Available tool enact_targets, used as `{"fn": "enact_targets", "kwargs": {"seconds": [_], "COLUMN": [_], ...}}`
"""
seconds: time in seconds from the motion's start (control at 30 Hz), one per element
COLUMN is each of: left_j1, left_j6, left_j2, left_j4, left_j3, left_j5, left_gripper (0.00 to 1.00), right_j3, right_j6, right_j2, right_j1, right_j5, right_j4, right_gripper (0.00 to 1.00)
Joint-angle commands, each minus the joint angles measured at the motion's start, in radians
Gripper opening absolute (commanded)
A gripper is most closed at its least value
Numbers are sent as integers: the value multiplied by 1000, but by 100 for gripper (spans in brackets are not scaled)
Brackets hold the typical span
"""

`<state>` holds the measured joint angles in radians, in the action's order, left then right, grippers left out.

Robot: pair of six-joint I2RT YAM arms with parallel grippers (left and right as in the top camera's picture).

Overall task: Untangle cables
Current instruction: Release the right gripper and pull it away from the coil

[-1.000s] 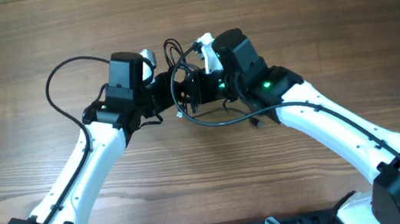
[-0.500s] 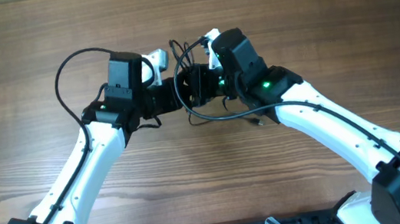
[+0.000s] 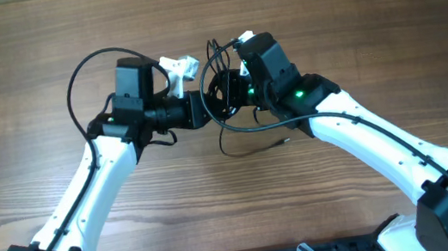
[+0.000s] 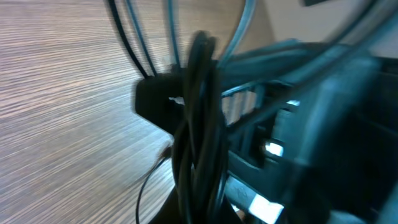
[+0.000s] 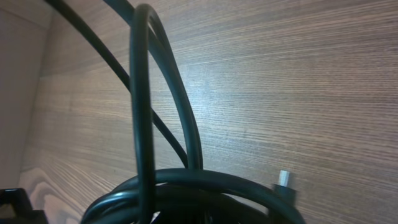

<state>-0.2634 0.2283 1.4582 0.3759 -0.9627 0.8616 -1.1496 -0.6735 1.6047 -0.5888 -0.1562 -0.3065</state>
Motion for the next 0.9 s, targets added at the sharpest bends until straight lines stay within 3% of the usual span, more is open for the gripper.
{"fn": "enact_targets", "kwargs": {"seconds": [0.0, 0.13, 0.17, 0.23, 0.3, 0.43, 0.7, 0.77, 0.87], "left_j1": [35, 47, 47, 47, 47, 48, 56, 62, 84], "left_j6": [-69, -69, -68, -68, -68, -68, -69, -134, -257], "left_j2": [-24, -24, -24, -24, -24, -24, -24, -24, -24], "left_j4": [9, 9, 9, 10, 9, 8, 5, 5, 6], "left_j3": [-3, -3, -3, -3, -3, -3, -3, -3, -3], "left_j5": [276, 279, 270, 235, 177, 82, 69, 134, 338], "left_gripper": [4, 4, 4, 4, 4, 4, 4, 4, 4], "right_j3": [-4, -4, -4, -5, -5, -6, -6, -6, 2], "right_j6": [-11, -8, -6, -6, -6, 27, 252, 289, 373], "right_j2": [24, 24, 24, 17, 0, -89, -383, -418, -406], "right_j1": [61, 74, 74, 74, 74, 77, 173, 238, 365], "right_j5": [168, 98, 87, 62, 43, 35, 34, 0, -212], "right_j4": [7, 21, 21, 17, 4, -66, -233, -276, -312], "right_gripper": [9, 25, 36, 48, 73, 89, 100, 100, 99]}}
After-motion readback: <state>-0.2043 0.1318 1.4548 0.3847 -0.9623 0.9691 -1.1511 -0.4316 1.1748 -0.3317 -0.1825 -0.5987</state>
